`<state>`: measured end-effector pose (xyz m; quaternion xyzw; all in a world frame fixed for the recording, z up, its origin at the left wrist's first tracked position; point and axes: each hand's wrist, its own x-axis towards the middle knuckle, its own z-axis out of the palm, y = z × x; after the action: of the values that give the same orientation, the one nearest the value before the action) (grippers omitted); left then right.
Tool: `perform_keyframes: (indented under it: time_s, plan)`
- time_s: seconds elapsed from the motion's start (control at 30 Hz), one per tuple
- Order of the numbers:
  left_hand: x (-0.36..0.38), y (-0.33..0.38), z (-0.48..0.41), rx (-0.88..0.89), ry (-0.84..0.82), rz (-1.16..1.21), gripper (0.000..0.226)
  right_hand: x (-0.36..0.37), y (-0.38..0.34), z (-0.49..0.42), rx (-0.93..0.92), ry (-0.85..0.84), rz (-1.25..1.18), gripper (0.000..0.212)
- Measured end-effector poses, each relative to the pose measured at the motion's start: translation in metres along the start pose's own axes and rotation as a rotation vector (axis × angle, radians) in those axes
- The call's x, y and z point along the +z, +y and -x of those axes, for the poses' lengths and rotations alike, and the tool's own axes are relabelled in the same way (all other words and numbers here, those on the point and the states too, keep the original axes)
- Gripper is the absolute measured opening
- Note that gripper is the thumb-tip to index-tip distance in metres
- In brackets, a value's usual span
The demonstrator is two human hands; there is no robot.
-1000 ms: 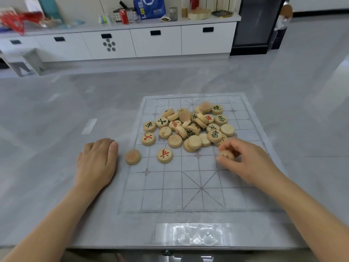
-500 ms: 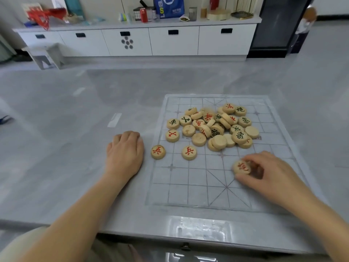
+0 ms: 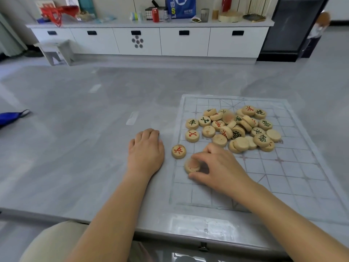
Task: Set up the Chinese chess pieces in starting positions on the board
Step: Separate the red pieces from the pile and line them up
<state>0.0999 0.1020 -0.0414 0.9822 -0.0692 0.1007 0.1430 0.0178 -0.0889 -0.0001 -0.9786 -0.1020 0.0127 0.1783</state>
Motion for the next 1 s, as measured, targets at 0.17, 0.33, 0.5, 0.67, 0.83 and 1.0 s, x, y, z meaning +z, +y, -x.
perform_keyframes:
  time_s: [0.17,0.33,0.5,0.67,0.83,1.0]
  plan:
    - [0.003,-0.001,0.000,0.005,0.011,-0.002,0.037,0.008,-0.003,-0.002,-0.002,0.185,0.193,0.056]
    - [0.004,-0.004,-0.002,0.002,0.006,-0.013,0.038,0.009,-0.003,-0.004,0.021,0.307,0.206,0.054]
    - [0.003,-0.002,-0.001,-0.006,0.010,-0.020,0.038,0.015,0.003,-0.001,0.038,0.317,0.209,0.062]
    - [0.002,-0.002,0.000,-0.015,-0.002,-0.017,0.039,0.015,0.010,-0.001,0.012,0.288,0.142,0.067]
    - [0.001,0.000,0.000,-0.012,0.006,-0.007,0.038,0.019,0.012,-0.001,-0.067,0.286,0.081,0.041]
    - [0.000,0.000,0.000,-0.012,0.007,-0.006,0.037,0.022,0.007,-0.003,0.008,0.394,0.163,0.057]
